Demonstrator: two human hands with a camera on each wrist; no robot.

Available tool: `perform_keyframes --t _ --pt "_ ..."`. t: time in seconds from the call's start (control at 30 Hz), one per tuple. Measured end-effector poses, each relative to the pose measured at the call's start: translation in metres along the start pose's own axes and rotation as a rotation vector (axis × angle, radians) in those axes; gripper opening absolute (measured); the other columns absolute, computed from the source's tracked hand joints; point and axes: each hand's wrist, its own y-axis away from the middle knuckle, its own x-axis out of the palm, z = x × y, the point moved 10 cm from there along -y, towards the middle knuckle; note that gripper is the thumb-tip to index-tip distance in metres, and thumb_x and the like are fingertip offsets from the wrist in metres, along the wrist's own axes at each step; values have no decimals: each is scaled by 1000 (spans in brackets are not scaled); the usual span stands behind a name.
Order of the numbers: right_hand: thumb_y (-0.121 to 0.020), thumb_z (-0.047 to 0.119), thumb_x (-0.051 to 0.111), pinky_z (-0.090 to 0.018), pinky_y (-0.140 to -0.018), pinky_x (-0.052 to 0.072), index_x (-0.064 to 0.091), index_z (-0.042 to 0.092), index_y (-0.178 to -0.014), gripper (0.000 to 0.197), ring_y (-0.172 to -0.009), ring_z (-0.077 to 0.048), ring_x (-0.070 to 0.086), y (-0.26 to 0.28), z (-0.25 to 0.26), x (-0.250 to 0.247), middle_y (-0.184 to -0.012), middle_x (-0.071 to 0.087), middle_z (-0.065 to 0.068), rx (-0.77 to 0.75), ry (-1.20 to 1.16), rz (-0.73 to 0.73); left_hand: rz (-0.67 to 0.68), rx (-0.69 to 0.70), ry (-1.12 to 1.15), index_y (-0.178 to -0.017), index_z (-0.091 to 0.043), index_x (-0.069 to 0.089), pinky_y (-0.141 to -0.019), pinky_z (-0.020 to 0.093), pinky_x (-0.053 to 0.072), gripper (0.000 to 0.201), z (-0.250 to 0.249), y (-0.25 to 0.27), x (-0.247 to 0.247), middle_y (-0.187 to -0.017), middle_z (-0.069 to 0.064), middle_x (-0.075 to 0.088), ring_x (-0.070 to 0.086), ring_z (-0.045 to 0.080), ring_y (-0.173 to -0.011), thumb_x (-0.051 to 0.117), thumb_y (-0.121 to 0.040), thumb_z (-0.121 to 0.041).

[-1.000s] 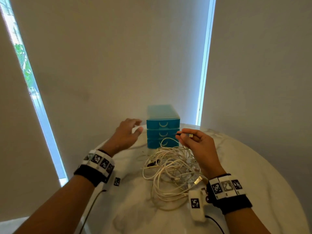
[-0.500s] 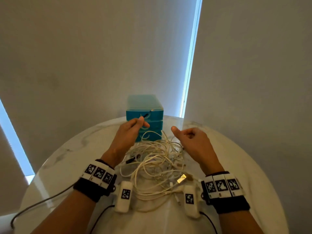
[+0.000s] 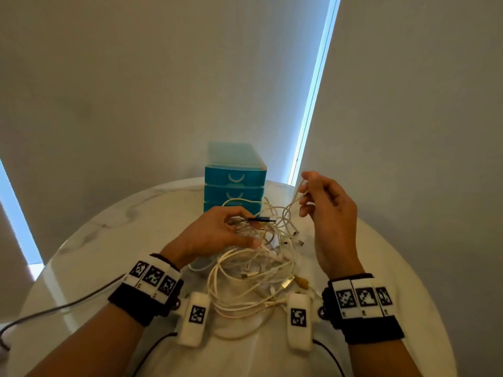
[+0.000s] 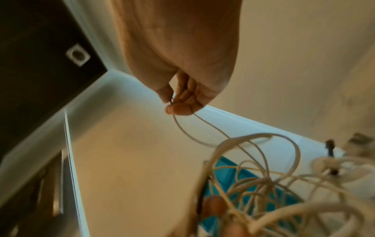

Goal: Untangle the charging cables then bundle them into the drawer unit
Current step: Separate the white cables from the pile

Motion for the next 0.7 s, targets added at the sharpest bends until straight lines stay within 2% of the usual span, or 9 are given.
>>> perform_keyframes --t 0.07,0.17,0.23,0.3,0.4,0.47,0.53,0.6,0.7 --pt "-110 33 60 -22 -60 52 79 17 -119 27 -78 -11 61 -4 10 -9 -90 71 -2 -24 -100 -44 -132 15 27 -108 -25 82 -84 22 59 32 4 -2 -18 -99 -14 83 78 2 -88 97 -79 -24" --pt "-110 32 59 -26 -62 49 82 21 -113 25 -77 -16 58 -2 -12 -5 -81 66 -1 95 28 17 -256 65 98 -106 -17 81 -67 11 51 28 0 0 -30 -85 -21 79 68 -3 -63 95 -82 -20" --pt "-109 32 61 -29 -62 47 84 22 -108 25 -74 -19 56 7 -34 11 -76 63 -2 214 156 142 -294 94 214 -108 -16 80 -74 15 58 27 -3 0 -31 -97 -16 82 77 4 -80 93 -84 -17" --pt "-109 33 62 -28 -61 46 85 23 -105 25 -68 -13 55 14 -39 25 -70 62 2 237 217 233 -330 136 265 -110 -18 79 -86 21 62 24 -13 2 -32 -108 -9 83 80 11 -98 88 -89 -18" --pt "-111 30 58 -17 -61 44 83 21 -107 26 -61 -3 50 20 -20 46 -64 60 14 143 237 345 -284 188 236 -121 -20 75 -80 18 59 18 -29 4 -24 -98 -12 83 78 7 -90 70 -104 -23" --pt "-112 29 55 -18 -64 45 81 21 -106 28 -63 -7 46 23 -8 55 -67 57 8 64 222 393 -201 178 232 -129 -26 71 -62 13 50 24 -32 4 -13 -74 -16 72 66 -1 -64 55 -112 -27" --pt "-113 28 53 -18 -63 44 79 17 -105 29 -64 -10 45 25 -1 57 -68 55 6 28 178 397 -124 173 209 -136 -38 67 -56 14 44 29 -30 4 -4 -65 -12 58 52 -1 -54 49 -114 -34" --pt "-112 27 53 -18 -64 44 78 13 -107 30 -64 -9 46 27 0 59 -66 57 12 46 165 417 -111 205 151 -143 -44 60 -66 18 52 33 -32 5 -1 -78 -12 67 61 0 -66 53 -110 -41" --pt "-112 25 54 -15 -64 45 78 10 -108 29 -62 -4 48 32 -6 66 -65 59 16 111 155 481 -173 217 208 -146 -43 53 -98 40 62 46 -29 3 -7 -120 -6 78 76 14 -110 66 -102 -47"
